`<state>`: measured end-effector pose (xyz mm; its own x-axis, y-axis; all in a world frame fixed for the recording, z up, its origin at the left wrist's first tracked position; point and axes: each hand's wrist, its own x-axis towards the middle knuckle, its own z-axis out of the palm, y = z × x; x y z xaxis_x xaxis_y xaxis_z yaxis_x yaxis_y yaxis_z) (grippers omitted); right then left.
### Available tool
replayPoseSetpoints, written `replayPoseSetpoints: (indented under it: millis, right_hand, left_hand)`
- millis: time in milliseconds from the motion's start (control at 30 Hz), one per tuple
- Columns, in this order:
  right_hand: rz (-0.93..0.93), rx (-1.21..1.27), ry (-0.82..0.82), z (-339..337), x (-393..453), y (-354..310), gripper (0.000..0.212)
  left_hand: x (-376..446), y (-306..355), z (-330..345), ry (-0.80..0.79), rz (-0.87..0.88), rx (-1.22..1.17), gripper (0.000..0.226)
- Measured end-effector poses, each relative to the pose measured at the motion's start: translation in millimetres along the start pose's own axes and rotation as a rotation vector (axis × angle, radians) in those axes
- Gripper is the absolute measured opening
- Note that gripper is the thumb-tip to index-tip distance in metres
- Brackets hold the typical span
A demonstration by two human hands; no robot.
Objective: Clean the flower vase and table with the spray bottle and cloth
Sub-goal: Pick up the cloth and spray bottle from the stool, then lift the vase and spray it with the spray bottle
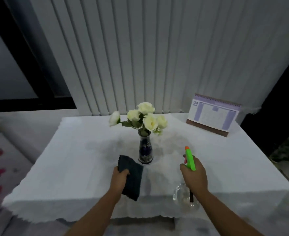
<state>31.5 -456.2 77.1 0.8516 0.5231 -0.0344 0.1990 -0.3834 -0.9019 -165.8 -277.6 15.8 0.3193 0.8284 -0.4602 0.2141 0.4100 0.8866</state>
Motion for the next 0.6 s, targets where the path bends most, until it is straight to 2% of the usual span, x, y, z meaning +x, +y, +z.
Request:
replayPoseSetpoints:
  millis: [67, 133, 233, 333, 433, 533, 600]
  right_hand:
    - [0.015, 0.002, -0.03, 24.6, -4.0, -8.2, 0.025]
    - [0.021, 0.006, -0.048, 43.4, -8.2, -13.9, 0.024]
    - [0.025, -0.008, -0.057, 62.8, -14.8, -19.5, 0.026]
    - [0.042, -0.015, -0.05, 77.6, -20.3, -19.8, 0.023]
    - [0.066, -0.015, -0.022, 86.5, -25.7, -17.6, 0.018]
    - [0.107, -0.026, -0.005, 94.1, -27.2, -18.1, 0.013]
    - [0.129, -0.025, -0.006, 98.7, -27.9, -18.6, 0.013]
  left_hand:
    - [18.4, 5.0, -22.4, 0.041, -0.014, -0.063, 0.034]
    - [35.8, 1.2, -43.4, 0.061, -0.027, 0.001, 0.039]
    - [52.5, -13.9, -71.4, 0.082, -0.02, 0.257, 0.044]
    - [62.3, -23.8, -87.9, 0.039, 0.052, 0.546, 0.055]
    - [68.1, -23.8, -90.7, 0.013, 0.104, 0.68, 0.067]
    - [67.6, -14.4, -79.4, 0.193, 0.211, 1.003, 0.083]
    - [62.6, 0.8, -62.8, 0.218, 0.314, 1.002, 0.081]
